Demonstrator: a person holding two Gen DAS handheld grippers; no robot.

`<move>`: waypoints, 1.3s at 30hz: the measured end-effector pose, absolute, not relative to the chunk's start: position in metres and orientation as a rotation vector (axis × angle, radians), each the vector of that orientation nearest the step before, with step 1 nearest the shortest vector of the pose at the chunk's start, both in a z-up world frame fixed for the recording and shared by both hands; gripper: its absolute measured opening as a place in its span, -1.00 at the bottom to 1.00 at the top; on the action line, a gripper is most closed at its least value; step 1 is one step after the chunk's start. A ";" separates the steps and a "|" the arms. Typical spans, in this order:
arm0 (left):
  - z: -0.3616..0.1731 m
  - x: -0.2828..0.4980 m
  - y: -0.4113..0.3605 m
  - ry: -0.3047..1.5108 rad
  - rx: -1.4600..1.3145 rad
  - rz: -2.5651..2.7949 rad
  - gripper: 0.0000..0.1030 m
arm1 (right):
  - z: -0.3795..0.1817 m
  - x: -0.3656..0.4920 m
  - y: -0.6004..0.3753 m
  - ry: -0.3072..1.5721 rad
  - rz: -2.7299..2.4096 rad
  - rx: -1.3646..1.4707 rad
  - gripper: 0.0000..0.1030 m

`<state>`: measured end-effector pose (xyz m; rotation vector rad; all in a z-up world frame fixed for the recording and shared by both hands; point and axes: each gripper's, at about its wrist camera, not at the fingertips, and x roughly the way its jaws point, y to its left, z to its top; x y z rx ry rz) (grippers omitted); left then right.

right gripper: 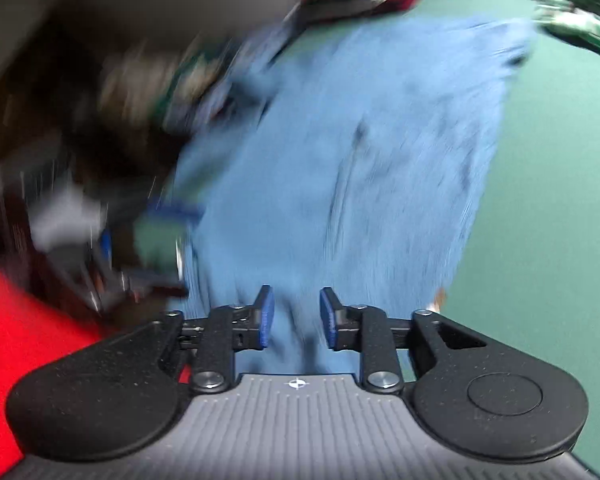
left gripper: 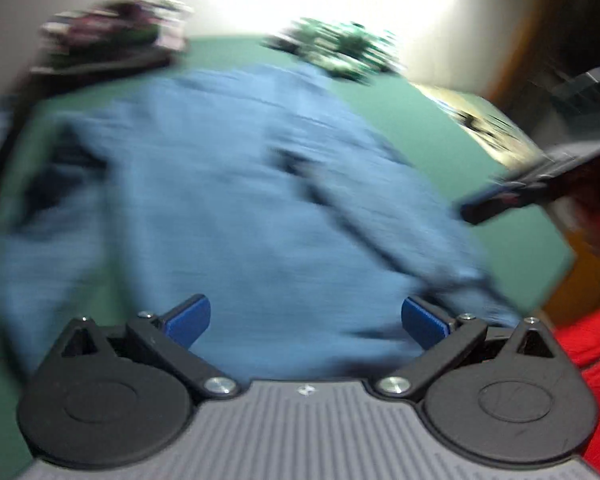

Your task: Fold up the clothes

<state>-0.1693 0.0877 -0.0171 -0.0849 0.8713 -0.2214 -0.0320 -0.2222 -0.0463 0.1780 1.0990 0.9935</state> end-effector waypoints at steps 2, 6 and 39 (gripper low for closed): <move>-0.015 -0.174 0.129 0.854 -0.092 -0.104 0.97 | -0.051 -0.036 -0.210 1.089 0.923 0.185 -0.21; -0.030 -0.176 0.183 0.897 -0.123 -0.004 0.97 | -0.059 -0.054 -0.183 1.058 0.873 0.164 -0.21; 0.015 -0.170 0.259 0.683 -0.227 0.059 -0.90 | -0.103 -0.091 -0.009 1.327 1.301 0.024 -0.47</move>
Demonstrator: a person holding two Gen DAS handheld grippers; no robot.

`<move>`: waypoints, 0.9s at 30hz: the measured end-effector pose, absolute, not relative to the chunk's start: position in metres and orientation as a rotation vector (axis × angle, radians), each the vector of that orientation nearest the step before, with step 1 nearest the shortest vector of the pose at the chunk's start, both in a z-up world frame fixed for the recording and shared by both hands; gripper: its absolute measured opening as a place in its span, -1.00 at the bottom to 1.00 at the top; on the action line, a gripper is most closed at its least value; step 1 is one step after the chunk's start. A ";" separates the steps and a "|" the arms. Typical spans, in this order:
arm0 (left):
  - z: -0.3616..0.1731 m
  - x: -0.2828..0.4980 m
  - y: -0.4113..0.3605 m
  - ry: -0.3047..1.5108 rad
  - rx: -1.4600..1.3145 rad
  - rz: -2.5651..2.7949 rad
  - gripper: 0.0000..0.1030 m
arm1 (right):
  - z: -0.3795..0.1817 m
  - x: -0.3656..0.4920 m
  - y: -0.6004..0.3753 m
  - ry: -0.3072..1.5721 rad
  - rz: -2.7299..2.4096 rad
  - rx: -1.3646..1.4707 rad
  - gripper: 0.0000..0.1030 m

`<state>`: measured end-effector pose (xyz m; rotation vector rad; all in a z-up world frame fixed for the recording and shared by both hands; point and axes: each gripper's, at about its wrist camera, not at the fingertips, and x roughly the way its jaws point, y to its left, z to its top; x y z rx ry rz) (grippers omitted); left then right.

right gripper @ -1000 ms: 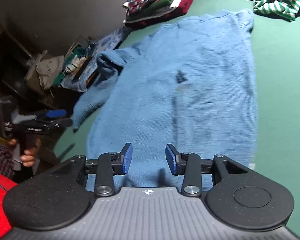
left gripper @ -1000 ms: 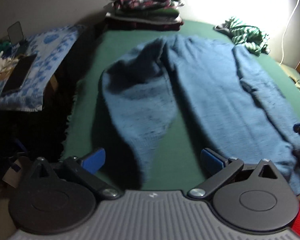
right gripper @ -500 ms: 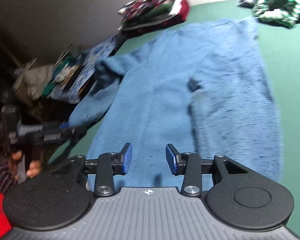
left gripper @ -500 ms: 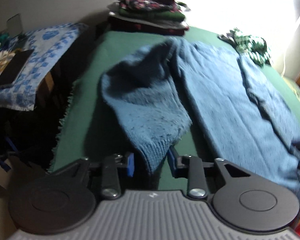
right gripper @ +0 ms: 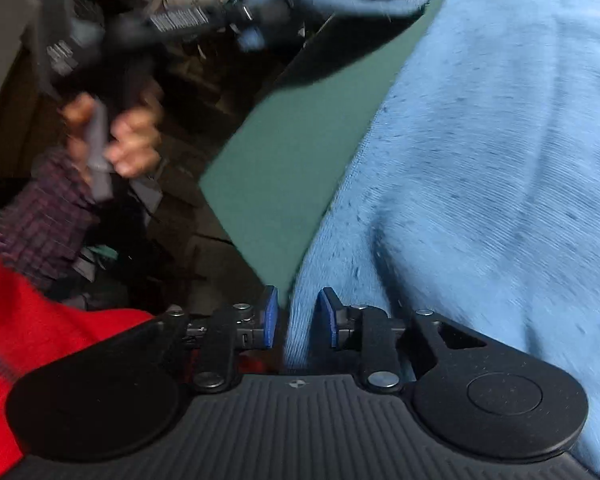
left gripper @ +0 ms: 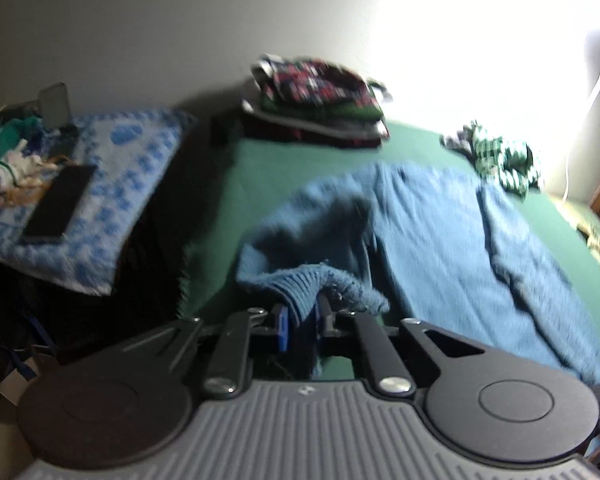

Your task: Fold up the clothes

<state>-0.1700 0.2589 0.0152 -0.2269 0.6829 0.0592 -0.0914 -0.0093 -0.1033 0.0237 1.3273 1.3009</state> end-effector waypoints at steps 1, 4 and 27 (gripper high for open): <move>0.023 -0.172 0.266 0.665 -0.250 0.063 -0.90 | -0.100 -0.090 -0.005 1.314 1.304 0.009 -0.47; 0.043 -0.173 0.286 0.622 -0.308 0.058 -0.92 | -0.077 -0.079 -0.007 1.213 1.270 -0.004 -0.41; -0.009 -0.209 0.283 0.822 -0.077 0.136 -0.30 | -0.038 -0.079 0.090 0.704 1.252 -0.336 0.03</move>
